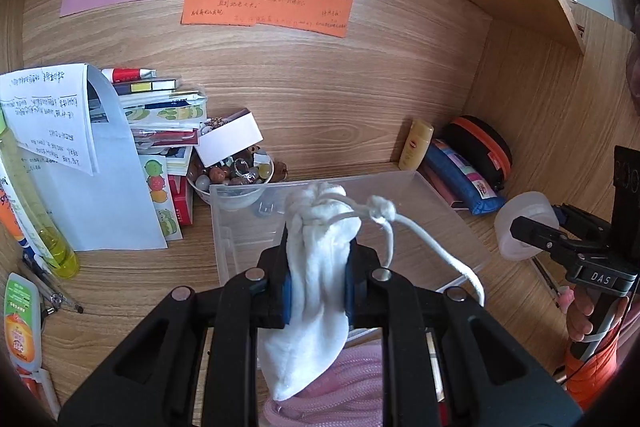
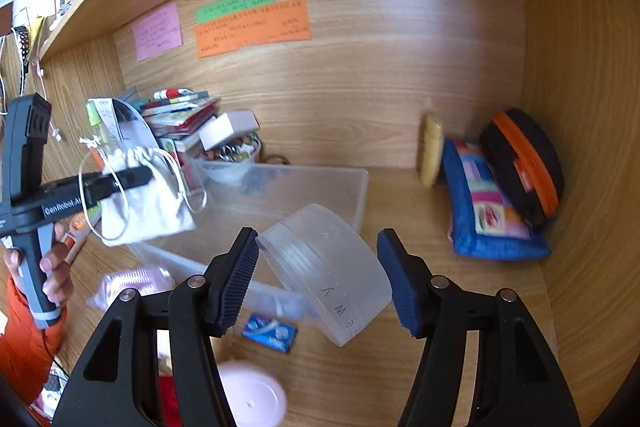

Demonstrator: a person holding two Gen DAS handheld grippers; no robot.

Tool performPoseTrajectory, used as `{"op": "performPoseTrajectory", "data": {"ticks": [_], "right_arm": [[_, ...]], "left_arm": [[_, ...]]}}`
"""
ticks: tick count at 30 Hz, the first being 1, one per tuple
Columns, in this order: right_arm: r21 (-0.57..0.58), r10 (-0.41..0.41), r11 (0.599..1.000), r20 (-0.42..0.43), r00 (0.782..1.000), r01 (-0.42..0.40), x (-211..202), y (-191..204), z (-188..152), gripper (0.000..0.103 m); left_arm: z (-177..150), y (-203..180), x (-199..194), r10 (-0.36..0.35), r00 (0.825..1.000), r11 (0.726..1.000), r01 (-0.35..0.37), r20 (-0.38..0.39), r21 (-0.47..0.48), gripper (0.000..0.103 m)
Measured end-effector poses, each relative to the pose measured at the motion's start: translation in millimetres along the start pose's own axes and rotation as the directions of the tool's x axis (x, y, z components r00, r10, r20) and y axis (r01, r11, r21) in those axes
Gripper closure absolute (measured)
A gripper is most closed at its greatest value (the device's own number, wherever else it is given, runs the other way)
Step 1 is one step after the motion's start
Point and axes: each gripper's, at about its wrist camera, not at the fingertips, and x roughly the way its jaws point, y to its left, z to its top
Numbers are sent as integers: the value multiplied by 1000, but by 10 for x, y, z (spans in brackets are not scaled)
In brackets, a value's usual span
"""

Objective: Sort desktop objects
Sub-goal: 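Carry the frosted round container over the clear box with the right gripper, then lower the pouch into the clear box and open the left gripper while the right gripper releases the container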

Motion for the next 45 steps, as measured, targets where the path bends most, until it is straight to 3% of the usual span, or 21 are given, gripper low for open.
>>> {"op": "performPoseTrajectory", "data": {"ticks": [10, 17, 24, 40, 43, 45], "right_arm": [[-26, 39, 999, -106, 994, -42, 704, 195, 293, 45], [-35, -7, 999, -177, 984, 0, 1106, 189, 305, 45], [-67, -5, 998, -201, 979, -8, 1206, 194, 187, 45], [-88, 27, 995, -279, 960, -54, 1338, 290, 6, 44], [-109, 10, 993, -267, 964, -41, 1322, 320, 10, 45], [-110, 13, 993, -264, 965, -43, 1302, 318, 15, 45]], "left_arm": [[234, 53, 127, 23, 1000, 1000, -23, -9, 10, 85], [133, 49, 487, 33, 994, 999, -30, -101, 33, 85], [26, 94, 727, 49, 985, 998, -41, -163, 53, 85], [-114, 88, 849, 128, 973, 989, -110, -191, 102, 84], [-128, 69, 846, 145, 971, 986, -125, -189, 114, 77], [-136, 58, 841, 140, 972, 986, -120, -190, 115, 64]]}}
